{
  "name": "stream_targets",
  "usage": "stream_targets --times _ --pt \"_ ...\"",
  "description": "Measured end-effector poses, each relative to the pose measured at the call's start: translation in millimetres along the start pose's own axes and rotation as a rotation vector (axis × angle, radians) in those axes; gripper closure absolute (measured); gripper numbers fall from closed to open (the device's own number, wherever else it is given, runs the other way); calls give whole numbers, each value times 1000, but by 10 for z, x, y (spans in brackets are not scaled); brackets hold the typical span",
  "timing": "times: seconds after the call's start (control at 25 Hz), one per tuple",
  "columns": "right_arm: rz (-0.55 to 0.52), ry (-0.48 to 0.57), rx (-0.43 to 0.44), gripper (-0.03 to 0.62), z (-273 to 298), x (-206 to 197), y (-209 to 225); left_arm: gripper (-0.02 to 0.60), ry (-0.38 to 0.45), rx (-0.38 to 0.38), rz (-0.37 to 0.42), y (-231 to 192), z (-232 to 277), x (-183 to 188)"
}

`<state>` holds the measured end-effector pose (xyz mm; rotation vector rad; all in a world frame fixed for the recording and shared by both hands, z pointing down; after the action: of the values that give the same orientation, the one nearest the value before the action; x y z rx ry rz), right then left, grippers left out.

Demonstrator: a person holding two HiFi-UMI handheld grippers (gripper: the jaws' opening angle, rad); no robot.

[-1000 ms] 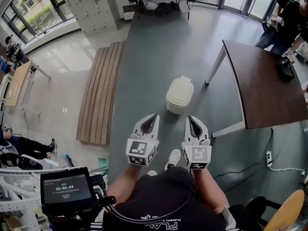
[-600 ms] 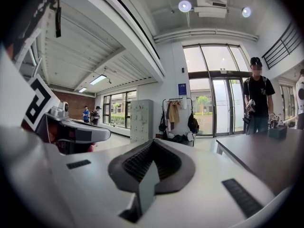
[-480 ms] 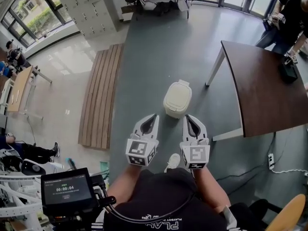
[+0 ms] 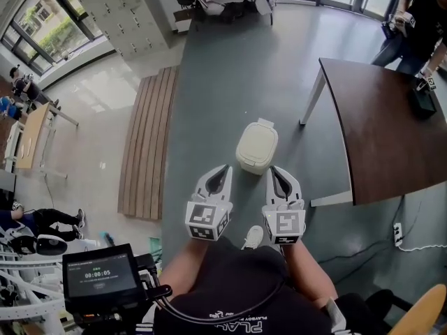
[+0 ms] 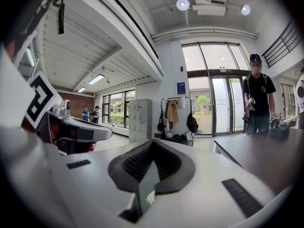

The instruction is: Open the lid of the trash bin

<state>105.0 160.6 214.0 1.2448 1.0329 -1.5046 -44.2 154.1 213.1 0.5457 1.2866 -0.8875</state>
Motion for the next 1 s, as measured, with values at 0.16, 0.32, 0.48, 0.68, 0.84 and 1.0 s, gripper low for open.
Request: stream_targets --times 0.16,0.32,0.48,0.68,0.84,1.0 --pt "17 4 13 592 318 -96 135 583 -11 3 4 -131 333 -54" --pt "21 -3 17 592 537 -187 231 583 -16 8 4 -218 548 -73" --pt "6 -16 16 592 530 -182 217 583 -19 19 -9 -214 518 -76" --pt "2 -25 5 592 542 -225 234 583 -21 10 -14 -188 514 -142" --pt "2 -21 19 592 527 -232 184 583 -17 9 -10 -215 511 -150" --pt "0 -14 24 592 472 -230 169 583 -17 -2 -11 -178 507 -163"
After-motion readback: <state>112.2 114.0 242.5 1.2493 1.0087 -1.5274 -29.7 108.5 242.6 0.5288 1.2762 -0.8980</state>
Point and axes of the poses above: the fingertips, and each gripper's own axes: z forward along the fingers, y to its right, x out of its top, the point moved 5 cm from there along -z, backward along the fingers, and after that the axes turned 10 degrees about -x, right-handed, at the moved point
